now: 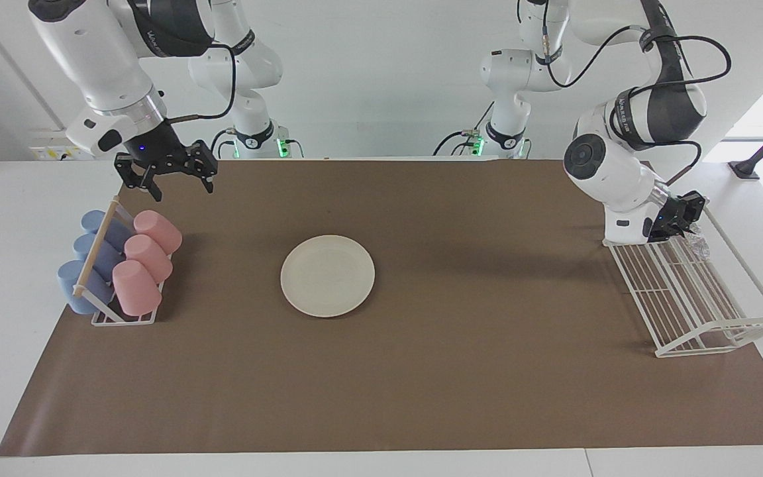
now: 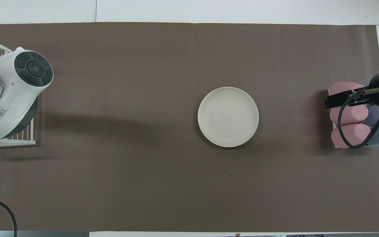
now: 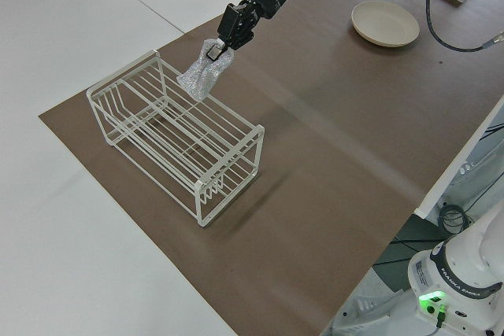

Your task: Wipe plate with sponge

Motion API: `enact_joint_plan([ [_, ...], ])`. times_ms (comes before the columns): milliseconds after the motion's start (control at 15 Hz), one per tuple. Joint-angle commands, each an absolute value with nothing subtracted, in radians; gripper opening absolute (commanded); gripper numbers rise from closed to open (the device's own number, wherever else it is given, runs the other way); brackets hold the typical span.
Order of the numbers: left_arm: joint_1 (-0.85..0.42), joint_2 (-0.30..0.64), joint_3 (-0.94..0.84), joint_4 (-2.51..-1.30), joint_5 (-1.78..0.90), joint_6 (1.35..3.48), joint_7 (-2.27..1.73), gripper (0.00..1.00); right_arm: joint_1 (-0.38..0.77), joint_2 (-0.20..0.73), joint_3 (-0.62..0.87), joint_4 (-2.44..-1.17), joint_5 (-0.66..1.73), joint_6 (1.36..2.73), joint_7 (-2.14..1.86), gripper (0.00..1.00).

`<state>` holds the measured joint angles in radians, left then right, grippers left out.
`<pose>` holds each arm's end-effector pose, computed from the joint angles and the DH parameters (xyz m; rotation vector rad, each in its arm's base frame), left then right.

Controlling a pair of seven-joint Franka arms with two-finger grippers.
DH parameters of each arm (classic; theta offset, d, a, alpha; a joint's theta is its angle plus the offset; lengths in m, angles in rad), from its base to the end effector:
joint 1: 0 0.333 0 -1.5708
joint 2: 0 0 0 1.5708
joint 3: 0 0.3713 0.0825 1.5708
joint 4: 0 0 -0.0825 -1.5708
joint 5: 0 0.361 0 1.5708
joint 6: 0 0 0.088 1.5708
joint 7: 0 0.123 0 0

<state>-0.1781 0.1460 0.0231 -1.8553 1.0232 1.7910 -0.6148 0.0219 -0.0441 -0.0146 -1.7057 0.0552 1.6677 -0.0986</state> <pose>0.5849 -0.0051 0.5182 -2.1586 -0.1107 -0.2203 0.5218 0.0099 0.6347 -3.0824 -0.1554 -0.0133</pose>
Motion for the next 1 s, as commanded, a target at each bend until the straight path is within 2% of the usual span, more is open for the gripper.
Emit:
enact_joint_plan([
  [0, -0.163, 0.153, 0.018, -1.890, 1.060, 1.822, -0.704, 0.00, 0.015, -0.054, -0.021, -1.715, 0.040, 1.632, -0.003, 1.00],
  [731, -0.144, 0.149, 0.014, -1.925, 1.057, 1.856, -0.850, 0.00, -0.005, -0.054, -0.040, -1.698, 0.037, 1.626, 0.035, 1.00],
  [798, -0.144, 0.149, 0.014, -1.927, 1.054, 1.862, -0.850, 0.03, -0.005, -0.054, -0.041, -1.700, 0.037, 1.626, 0.017, 1.00],
  [931, -0.143, 0.149, 0.014, -1.927, 1.049, 1.871, -0.853, 0.17, -0.018, -0.057, -0.041, -1.698, 0.037, 1.623, 0.017, 1.00],
])
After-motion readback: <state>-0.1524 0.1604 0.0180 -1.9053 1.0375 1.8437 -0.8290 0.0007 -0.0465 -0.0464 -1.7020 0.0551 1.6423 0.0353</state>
